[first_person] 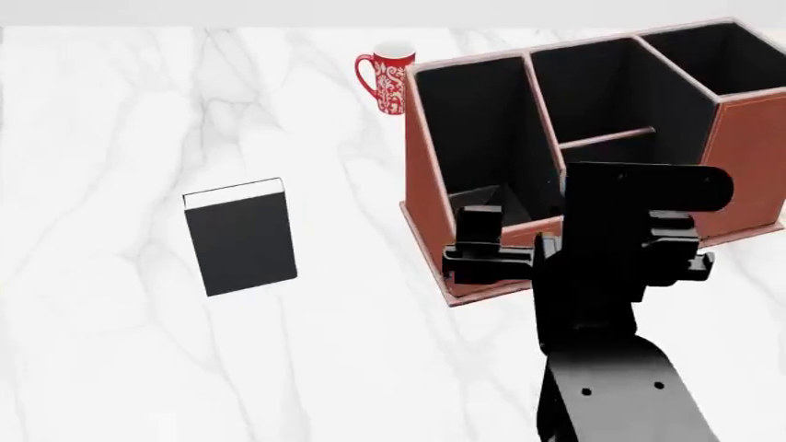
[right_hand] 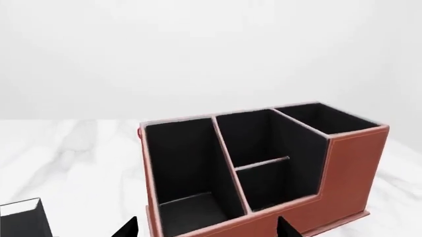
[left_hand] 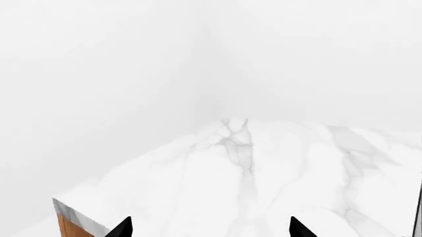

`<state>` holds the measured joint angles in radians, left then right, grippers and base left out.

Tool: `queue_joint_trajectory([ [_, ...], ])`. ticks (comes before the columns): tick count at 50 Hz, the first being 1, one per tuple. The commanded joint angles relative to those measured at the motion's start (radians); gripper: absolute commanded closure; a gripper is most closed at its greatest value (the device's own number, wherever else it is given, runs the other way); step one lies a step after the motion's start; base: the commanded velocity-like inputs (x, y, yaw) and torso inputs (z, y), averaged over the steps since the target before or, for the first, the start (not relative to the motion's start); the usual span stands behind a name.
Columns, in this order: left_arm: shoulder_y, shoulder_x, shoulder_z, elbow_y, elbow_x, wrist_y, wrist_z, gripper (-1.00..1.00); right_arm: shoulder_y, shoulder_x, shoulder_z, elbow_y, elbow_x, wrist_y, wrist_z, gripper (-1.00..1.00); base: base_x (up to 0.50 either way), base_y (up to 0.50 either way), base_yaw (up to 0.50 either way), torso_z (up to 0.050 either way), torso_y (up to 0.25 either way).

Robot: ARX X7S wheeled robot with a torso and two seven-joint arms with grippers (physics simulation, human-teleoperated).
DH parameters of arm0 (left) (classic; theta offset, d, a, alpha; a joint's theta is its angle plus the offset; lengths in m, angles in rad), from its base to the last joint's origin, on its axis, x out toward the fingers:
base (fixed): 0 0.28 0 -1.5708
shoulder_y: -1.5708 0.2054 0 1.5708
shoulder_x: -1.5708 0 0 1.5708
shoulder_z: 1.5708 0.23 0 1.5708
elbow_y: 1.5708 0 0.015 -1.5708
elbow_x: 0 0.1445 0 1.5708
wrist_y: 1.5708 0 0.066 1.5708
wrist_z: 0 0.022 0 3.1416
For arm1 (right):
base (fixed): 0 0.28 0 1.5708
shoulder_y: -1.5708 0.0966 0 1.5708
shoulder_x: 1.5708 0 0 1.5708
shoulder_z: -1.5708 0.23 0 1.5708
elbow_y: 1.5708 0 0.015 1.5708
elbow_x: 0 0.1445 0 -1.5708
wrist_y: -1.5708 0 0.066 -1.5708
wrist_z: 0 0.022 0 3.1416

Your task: Pick up the book and place it in the right compartment of the caddy.

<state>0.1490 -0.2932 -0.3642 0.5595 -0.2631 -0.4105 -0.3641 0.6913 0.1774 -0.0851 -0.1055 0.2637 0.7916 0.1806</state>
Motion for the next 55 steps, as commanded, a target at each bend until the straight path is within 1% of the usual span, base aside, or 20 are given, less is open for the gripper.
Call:
queue_joint_trajectory([
  [1, 0.133, -0.012, -0.300, 0.202, -0.111, -0.074, -0.045, -1.00, 0.324, -0.012, 0.029, 0.198, 0.024, 0.138, 0.010, -1.00, 0.00, 0.00, 0.00, 0.000, 0.000],
  [3, 0.167, -0.007, -0.352, 0.225, -0.133, -0.077, -0.038, -1.00, 0.374, -0.012, 0.018, 0.272, 0.008, 0.112, 0.009, -1.00, 0.00, 0.00, 0.00, 0.000, 0.000],
  [8, 0.206, 0.011, -0.401, 0.234, -0.146, -0.060, -0.031, -1.00, 0.474, -0.013, -0.001, 0.426, -0.023, 0.053, 0.008, -1.00, 0.00, 0.00, 0.00, 0.000, 0.000],
  [9, 0.208, 0.021, -0.420, 0.234, -0.182, -0.052, -0.015, -1.00, 0.497, -0.013, -0.013, 0.455, -0.037, 0.038, 0.013, -1.00, 0.00, 0.00, 0.00, 0.000, 0.000],
  [14, 0.216, 0.025, -0.421, 0.232, -0.169, -0.042, -0.017, -1.00, 0.589, -0.024, -0.023, 0.558, -0.049, 0.020, 0.016, -1.00, 0.00, 0.00, 0.00, 0.000, 0.000],
  [17, 0.218, 0.026, -0.424, 0.229, -0.170, -0.036, -0.015, -1.00, 0.590, -0.022, -0.028, 0.562, -0.048, 0.021, 0.012, -1.00, 0.00, 0.00, 0.00, 0.000, 0.000],
  [18, 0.215, 0.028, -0.402, 0.226, -0.155, -0.020, -0.010, -1.00, 0.578, -0.023, -0.069, 0.558, -0.062, 0.008, -0.008, -1.00, 0.50, 0.00, 0.00, 0.000, 0.000],
  [20, 0.217, 0.028, -0.407, 0.227, -0.158, -0.020, -0.009, -1.00, 0.578, -0.023, -0.075, 0.562, -0.066, 0.001, -0.007, -1.00, 0.50, 0.00, 0.00, 0.000, 0.000],
  [31, 0.224, 0.029, -0.417, 0.234, -0.165, -0.015, -0.009, -1.00, 0.576, -0.019, -0.083, 0.547, -0.059, 0.012, -0.010, -1.00, 0.50, 0.00, 0.00, 0.000, 0.000],
  [53, 0.227, 0.032, -0.401, 0.217, -0.154, 0.005, -0.006, -1.00, 0.572, -0.023, -0.118, 0.577, -0.071, -0.021, 0.003, -1.00, 0.50, 0.01, 0.00, 0.000, 0.001],
  [55, 0.224, 0.030, -0.394, 0.217, -0.149, 0.003, -0.008, -1.00, 0.578, -0.024, -0.106, 0.587, -0.057, -0.017, -0.005, -1.00, 0.50, 0.13, 0.00, 0.000, 0.000],
])
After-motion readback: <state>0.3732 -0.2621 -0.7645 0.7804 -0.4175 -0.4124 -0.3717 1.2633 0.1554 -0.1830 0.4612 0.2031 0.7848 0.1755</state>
